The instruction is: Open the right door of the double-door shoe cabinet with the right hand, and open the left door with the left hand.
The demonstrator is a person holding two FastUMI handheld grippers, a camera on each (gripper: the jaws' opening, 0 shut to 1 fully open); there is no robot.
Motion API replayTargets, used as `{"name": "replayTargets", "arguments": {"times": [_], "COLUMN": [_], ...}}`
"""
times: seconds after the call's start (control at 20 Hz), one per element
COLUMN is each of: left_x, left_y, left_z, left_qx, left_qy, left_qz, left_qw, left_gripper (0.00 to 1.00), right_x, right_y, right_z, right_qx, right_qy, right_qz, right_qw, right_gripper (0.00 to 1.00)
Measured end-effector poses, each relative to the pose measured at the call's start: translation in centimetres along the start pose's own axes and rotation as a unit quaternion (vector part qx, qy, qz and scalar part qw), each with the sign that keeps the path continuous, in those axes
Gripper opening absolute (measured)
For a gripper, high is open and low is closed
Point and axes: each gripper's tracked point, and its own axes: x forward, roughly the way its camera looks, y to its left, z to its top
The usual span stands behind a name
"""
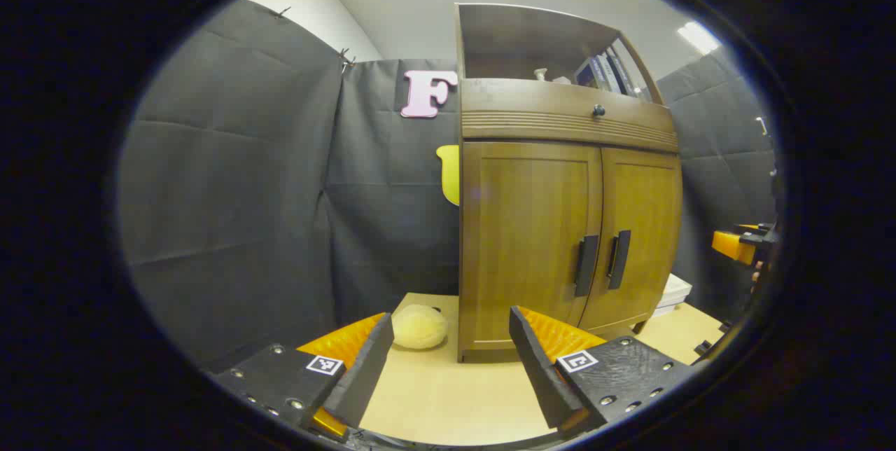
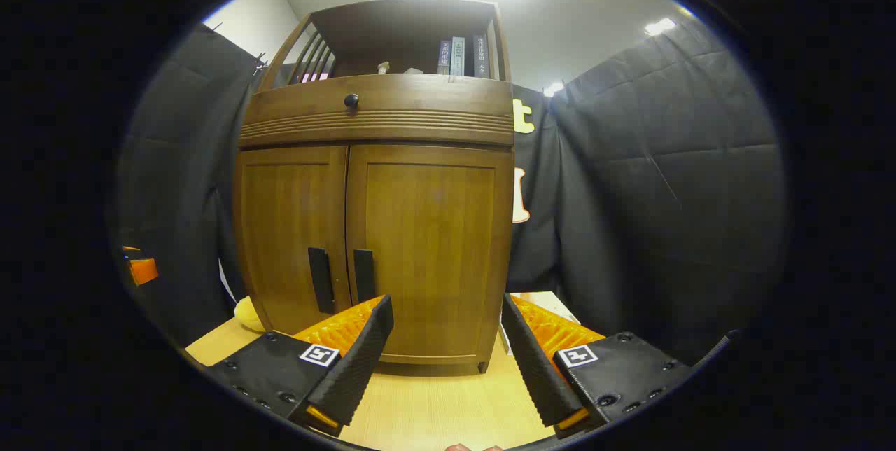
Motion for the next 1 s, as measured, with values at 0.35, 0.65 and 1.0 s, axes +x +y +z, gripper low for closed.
{"name": "replayTargets", "arguments": {"times": [0.35, 0.65, 1.0], "left_x": [-0.7, 0.0, 1.0], "left_y": [-2.1, -4.1, -3.9], "left_z": [0.6, -0.6, -1.2], "left_qx": [0.019, -0.002, 0.015], "left_qy": [-0.013, -0.007, -0.005], "left_qz": [-0.022, -0.039, -0.044], "left_qw": [0.999, 0.999, 0.999], "left_gripper": [0.97, 0.97, 0.97], "right_x": [0.8, 1.4, 1.8], "right_y": [0.0, 0.6, 1.2], "right_z": [-0.1, -0.3, -0.4], "right_qx": [0.008, 0.015, 0.019], "right_qy": [0.001, 0.009, 0.013], "right_qz": [0.006, 0.016, 0.013], "right_qw": [1.0, 1.0, 1.0], "right_gripper": [0.97, 0.97, 0.97]}}
